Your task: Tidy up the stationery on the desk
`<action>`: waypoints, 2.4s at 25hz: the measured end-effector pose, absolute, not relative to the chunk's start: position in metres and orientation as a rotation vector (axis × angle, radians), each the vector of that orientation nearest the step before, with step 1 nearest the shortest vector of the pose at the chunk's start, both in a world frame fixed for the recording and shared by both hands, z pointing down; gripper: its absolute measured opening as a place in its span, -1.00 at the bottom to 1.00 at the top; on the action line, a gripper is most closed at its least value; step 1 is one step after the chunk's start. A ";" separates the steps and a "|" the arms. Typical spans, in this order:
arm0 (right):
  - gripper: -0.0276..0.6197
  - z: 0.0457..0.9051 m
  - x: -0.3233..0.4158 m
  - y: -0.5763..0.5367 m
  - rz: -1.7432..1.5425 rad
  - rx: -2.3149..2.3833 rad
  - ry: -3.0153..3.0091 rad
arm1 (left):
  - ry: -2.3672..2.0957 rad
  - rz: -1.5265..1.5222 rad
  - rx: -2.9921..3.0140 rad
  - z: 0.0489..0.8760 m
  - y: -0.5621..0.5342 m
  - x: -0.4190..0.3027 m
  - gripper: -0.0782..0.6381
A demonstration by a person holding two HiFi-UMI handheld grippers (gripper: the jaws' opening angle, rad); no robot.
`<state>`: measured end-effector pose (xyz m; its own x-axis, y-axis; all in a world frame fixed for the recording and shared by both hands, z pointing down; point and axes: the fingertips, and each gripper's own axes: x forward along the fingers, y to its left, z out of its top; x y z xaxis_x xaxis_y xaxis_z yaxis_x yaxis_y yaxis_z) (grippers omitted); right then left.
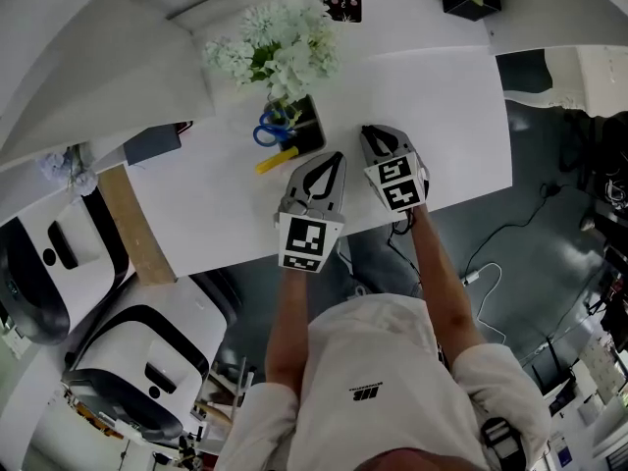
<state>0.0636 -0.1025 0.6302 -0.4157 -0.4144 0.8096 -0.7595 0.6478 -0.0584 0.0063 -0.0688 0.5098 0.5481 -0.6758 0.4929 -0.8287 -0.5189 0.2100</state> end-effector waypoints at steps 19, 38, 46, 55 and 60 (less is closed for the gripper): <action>-0.79 0.502 0.024 -0.116 0.461 1.025 -2.405 | -1.357 0.432 2.339 0.482 -0.068 -0.035 -0.78; -0.79 0.447 -0.051 -0.132 0.458 0.892 -2.708 | -1.518 0.396 2.245 0.471 -0.058 -0.083 -0.78; -0.79 0.451 -0.071 -0.144 0.472 0.879 -2.766 | -1.552 0.390 2.215 0.473 -0.059 -0.095 -0.78; -0.78 0.482 -0.076 -0.149 0.442 0.876 -2.717 | -1.559 0.385 2.206 0.474 -0.061 -0.098 -0.78; -0.69 0.494 -0.067 -0.139 0.443 0.885 -2.658 | -1.552 0.385 2.221 0.470 -0.060 -0.100 -0.78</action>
<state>-0.0671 -0.1390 0.4936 -0.7637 -0.5243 0.3767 -0.6182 0.7621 -0.1925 -0.0999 -0.0602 0.4697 0.3448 -0.8280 0.4422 -0.9387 -0.3020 0.1665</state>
